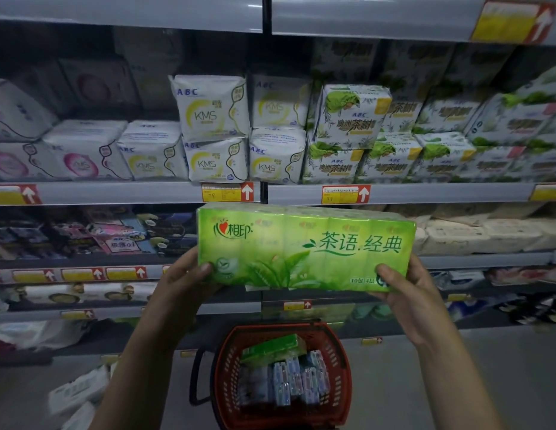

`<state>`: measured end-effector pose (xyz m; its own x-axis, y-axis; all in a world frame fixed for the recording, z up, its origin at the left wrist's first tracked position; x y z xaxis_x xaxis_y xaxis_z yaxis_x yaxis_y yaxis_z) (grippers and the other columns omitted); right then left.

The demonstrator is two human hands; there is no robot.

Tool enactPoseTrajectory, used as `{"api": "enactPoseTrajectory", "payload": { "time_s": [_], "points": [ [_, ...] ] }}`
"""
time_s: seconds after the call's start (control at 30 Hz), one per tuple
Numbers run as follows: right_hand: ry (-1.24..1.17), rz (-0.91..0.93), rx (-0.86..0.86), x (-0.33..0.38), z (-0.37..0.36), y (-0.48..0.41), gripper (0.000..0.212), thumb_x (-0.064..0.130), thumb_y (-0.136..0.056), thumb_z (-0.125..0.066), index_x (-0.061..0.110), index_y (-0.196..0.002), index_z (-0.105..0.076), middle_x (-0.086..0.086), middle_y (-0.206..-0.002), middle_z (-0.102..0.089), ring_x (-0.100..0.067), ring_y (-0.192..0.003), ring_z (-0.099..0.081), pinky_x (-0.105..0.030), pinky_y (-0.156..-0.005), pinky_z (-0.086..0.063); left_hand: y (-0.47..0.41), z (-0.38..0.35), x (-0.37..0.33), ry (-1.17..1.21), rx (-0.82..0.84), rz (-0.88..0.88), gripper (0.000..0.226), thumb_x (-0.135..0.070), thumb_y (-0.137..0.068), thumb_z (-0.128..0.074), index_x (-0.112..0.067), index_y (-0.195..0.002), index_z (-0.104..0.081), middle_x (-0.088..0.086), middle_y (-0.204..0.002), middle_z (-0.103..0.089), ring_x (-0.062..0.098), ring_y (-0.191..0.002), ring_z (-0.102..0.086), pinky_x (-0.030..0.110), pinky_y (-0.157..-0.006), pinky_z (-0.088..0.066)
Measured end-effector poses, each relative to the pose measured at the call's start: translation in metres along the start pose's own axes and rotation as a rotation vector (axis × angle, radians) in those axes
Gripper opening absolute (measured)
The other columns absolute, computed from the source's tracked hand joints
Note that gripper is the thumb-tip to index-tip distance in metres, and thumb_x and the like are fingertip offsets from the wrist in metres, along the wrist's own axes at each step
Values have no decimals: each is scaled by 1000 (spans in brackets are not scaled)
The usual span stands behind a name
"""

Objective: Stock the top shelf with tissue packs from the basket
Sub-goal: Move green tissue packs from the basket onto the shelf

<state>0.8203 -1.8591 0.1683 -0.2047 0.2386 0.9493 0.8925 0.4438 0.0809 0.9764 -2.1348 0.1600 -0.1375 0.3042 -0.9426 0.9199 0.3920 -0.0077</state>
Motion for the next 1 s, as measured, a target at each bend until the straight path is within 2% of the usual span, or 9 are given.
{"api": "enactPoseTrajectory", "payload": {
  "time_s": [0.1, 0.2, 0.37, 0.47, 0.57, 0.63, 0.7, 0.77, 1.0],
  "points": [
    [-11, 18, -2, 8, -1, 0, 43, 6, -73, -55, 21, -114, -56, 6, -101, -72, -16, -92, -69, -31, -62, -59, -6, -4, -8, -30, 24, -13, 32, -25, -77, -62, -20, -107, -73, 13, -113, -70, 29, -105, -67, 33, -83, -57],
    [3, 45, -7, 19, 1, 0, 42, 6, -72, -56, 21, -112, -56, 7, -99, -72, -15, -90, -69, -32, -62, -59, -12, -5, -10, -19, 32, 0, 73, -46, -55, -85, -13, -117, -64, 16, -117, -68, 31, -105, -67, 37, -83, -57],
    [51, 111, 22, 41, 0, -1, 43, 7, -72, -56, 25, -111, -56, 10, -97, -73, -12, -89, -70, -31, -67, -59, -23, -11, -19, 62, 1, -1, 38, -23, -66, -72, -24, -104, -75, 11, -108, -72, 26, -98, -70, 32, -77, -58],
    [65, 154, 33, 55, -2, -3, 45, 7, -72, -56, 24, -114, -55, 8, -100, -72, -13, -94, -68, -31, -74, -59, -26, -12, -27, 63, -3, -26, 40, -14, -76, -53, -14, -114, -67, 15, -115, -69, 30, -104, -67, 32, -80, -57],
    [63, 196, 29, 69, -5, -3, 45, 9, -71, -60, 23, -114, -56, 6, -101, -72, -16, -96, -68, -33, -78, -58, -28, -18, -44, 91, 23, -62, 40, -27, -69, -76, -19, -109, -73, 9, -115, -70, 25, -104, -68, 30, -80, -57],
    [60, 215, 36, 78, -8, -4, 51, 20, -67, -75, 24, -114, -57, 5, -104, -72, -18, -99, -67, -34, -80, -57, -31, -18, -54, 104, 22, -72, 63, -40, -49, -91, -21, -107, -74, 7, -117, -70, 23, -105, -68, 31, -84, -57],
    [73, 217, 45, 87, -13, -5, 75, 39, -50, -90, 27, -117, -58, 2, -111, -70, -22, -105, -65, -41, -86, -55, -35, -18, -64, 120, -3, -86, 78, -45, -40, -94, -17, -109, -72, 9, -119, -68, 24, -107, -66, 32, -88, -56],
    [87, 224, 33, 96, -16, -5, 88, 49, -38, -93, 30, -117, -58, 3, -112, -69, -23, -106, -65, -47, -88, -51, -38, -20, -75, 127, 4, -115, 77, -46, -39, -95, -18, -107, -73, 8, -116, -70, 22, -103, -67, 30, -85, -55],
    [56, 309, 15, 129, -22, -2, 92, 49, -33, -94, 28, -115, -59, 5, -108, -71, -17, -102, -67, -38, -87, -55, -37, -41, -114, 92, 74, -220, 68, -47, -42, -93, -22, -103, -75, 3, -109, -72, 16, -100, -68, 25, -82, -57]
  ]
}}
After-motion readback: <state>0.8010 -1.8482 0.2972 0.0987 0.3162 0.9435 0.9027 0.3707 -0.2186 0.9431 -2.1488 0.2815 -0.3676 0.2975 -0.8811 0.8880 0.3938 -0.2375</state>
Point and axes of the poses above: each hand's wrist, its own y-axis away from the middle knuckle, its own z-axis out of the back of the hand, x = y × z, the point moved 7 cm from there along -y, towards the middle knuckle
